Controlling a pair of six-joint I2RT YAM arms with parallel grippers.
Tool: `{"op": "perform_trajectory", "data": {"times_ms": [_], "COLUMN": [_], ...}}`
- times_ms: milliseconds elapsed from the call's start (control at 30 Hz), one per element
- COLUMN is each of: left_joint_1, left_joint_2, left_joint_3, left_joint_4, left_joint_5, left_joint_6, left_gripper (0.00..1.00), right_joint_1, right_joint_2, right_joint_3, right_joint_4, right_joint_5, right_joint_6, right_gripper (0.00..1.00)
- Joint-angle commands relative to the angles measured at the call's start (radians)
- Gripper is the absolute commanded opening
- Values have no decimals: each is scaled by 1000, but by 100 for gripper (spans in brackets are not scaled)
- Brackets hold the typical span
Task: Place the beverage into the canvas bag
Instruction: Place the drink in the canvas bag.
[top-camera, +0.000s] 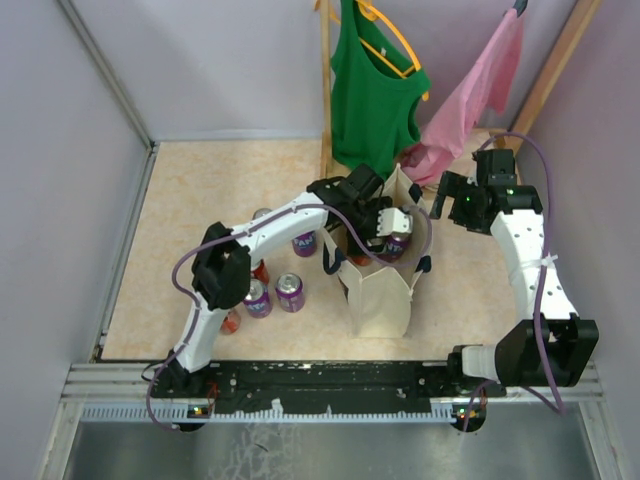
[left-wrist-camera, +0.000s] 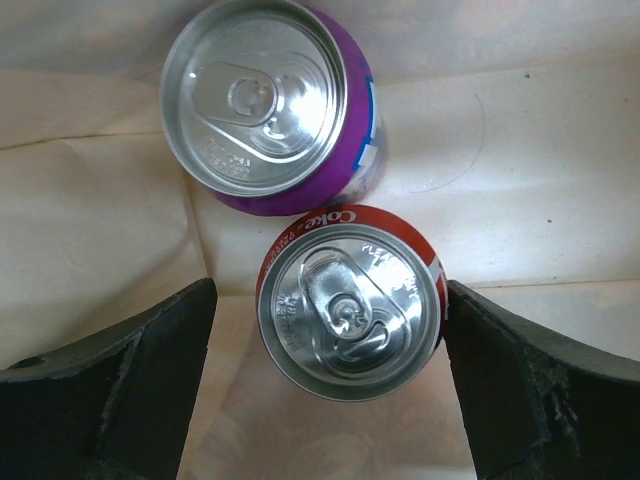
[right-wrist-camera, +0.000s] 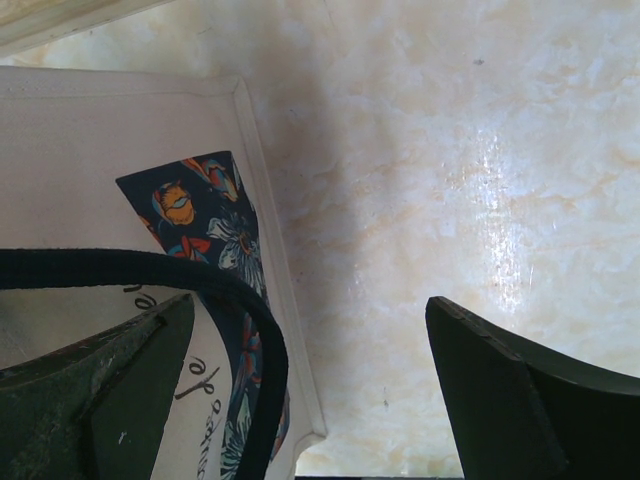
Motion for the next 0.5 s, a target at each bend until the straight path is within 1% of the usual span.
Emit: {"op": "perform_trajectory", "data": {"times_ms": [0,67,267,467], "left_joint_1": [-2,-4,1,0], "left_joint_2": [-64,-72,-130,-178], "left_joint_3": [69,84,73,40], "left_joint_4": [45,62,198,226], "left_joint_5": [-17,-26,-71,-70], "left_joint_6": [-16,-19,-41,-67], "left_gripper": [97,97,96,96], "right_joint_1": [-10,-10,-11,-9], "right_joint_2": [-4,-5,-6,-7], "right_joint_3": [15,15,17,16], "right_joint_4": [12,11,7,9], "right_joint_5": [-21,-20,-20,-25], "right_joint_6": [-12,-12,-12,-10], "right_gripper": [99,99,99,99]}}
